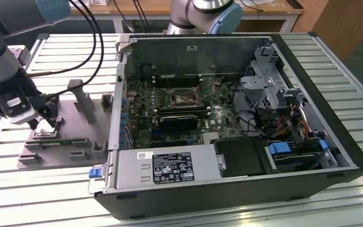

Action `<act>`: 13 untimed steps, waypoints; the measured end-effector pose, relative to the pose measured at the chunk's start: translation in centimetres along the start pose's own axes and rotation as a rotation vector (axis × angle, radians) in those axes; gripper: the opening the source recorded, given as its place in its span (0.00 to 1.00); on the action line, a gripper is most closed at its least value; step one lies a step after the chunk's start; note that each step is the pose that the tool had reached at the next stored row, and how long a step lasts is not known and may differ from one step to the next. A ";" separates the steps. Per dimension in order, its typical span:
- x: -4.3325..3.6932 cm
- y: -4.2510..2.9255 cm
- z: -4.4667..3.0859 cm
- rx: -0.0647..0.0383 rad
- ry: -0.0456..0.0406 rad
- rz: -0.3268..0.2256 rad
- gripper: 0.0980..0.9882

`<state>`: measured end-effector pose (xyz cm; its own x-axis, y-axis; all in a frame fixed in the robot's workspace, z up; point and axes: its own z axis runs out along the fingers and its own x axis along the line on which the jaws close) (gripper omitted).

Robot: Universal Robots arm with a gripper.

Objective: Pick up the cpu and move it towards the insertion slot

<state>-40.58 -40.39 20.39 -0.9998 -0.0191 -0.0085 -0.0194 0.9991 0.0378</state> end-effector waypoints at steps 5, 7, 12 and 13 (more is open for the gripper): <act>0.00 0.00 0.01 0.000 0.0000 0.000 0.68; 0.00 0.00 0.02 0.000 0.0000 0.000 0.68; 0.47 0.01 0.16 0.001 -0.0253 -0.001 0.75; 0.64 0.01 0.23 0.001 -0.0336 -0.001 0.75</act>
<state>-41.22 -40.39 20.15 -0.9989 -0.0189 -0.0421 -0.0205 0.9991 0.0370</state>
